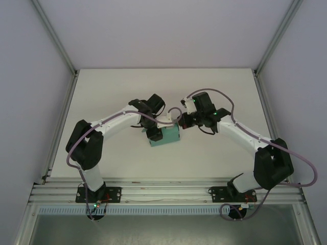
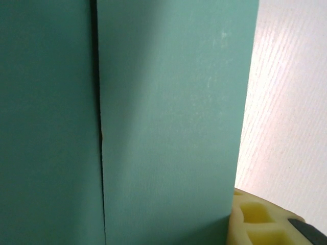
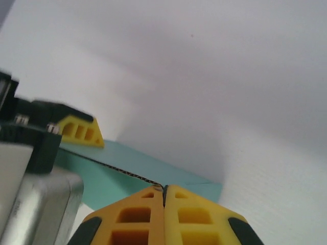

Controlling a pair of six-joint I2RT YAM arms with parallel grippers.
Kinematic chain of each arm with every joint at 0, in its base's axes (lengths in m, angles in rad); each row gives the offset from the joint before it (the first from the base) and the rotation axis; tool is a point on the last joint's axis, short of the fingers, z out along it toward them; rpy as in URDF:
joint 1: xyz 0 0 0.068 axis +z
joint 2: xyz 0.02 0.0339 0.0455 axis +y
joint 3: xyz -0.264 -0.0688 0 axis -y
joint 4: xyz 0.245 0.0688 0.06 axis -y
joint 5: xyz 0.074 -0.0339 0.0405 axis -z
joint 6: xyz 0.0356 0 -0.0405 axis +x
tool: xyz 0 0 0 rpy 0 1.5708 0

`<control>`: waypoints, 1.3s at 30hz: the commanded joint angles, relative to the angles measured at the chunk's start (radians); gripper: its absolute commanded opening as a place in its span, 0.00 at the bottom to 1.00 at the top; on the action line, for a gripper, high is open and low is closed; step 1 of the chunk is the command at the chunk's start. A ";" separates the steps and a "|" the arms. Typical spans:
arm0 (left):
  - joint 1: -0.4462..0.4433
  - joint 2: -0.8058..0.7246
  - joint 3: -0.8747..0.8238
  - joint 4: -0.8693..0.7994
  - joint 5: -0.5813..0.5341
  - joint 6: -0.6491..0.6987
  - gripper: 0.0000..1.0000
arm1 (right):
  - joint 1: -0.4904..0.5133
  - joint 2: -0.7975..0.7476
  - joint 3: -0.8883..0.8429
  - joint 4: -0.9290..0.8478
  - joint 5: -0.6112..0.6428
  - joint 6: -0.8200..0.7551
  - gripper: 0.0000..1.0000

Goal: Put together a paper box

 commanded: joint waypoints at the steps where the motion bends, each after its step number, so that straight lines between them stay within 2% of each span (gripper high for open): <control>1: -0.012 0.023 -0.011 0.088 -0.006 -0.022 0.41 | 0.025 -0.025 -0.042 0.189 -0.046 0.350 0.00; 9: -0.018 0.028 -0.008 0.092 -0.019 -0.015 0.41 | 0.053 -0.021 0.011 0.068 0.050 0.466 0.00; 17: -0.024 0.032 -0.014 0.085 -0.017 0.020 0.41 | 0.048 0.029 0.085 0.042 -0.039 0.563 0.00; 21: -0.023 0.025 -0.016 0.094 -0.015 0.023 0.41 | 0.046 0.031 0.093 0.006 -0.007 0.496 0.00; 25: -0.023 0.024 -0.017 0.097 -0.016 0.032 0.41 | 0.047 0.007 -0.007 0.043 0.017 0.226 0.00; 28: -0.023 0.026 -0.016 0.099 -0.019 0.030 0.41 | 0.047 -0.033 -0.133 0.135 0.045 0.110 0.00; 31: -0.022 0.023 -0.015 0.107 -0.021 0.023 0.41 | 0.054 -0.088 -0.275 0.283 0.006 0.062 0.00; 35: -0.023 0.021 -0.008 0.125 -0.017 0.010 0.41 | 0.058 -0.158 -0.447 0.518 0.052 0.038 0.00; 39: -0.022 0.031 0.012 0.119 -0.010 0.000 0.48 | 0.077 -0.176 -0.434 0.492 0.043 0.065 0.00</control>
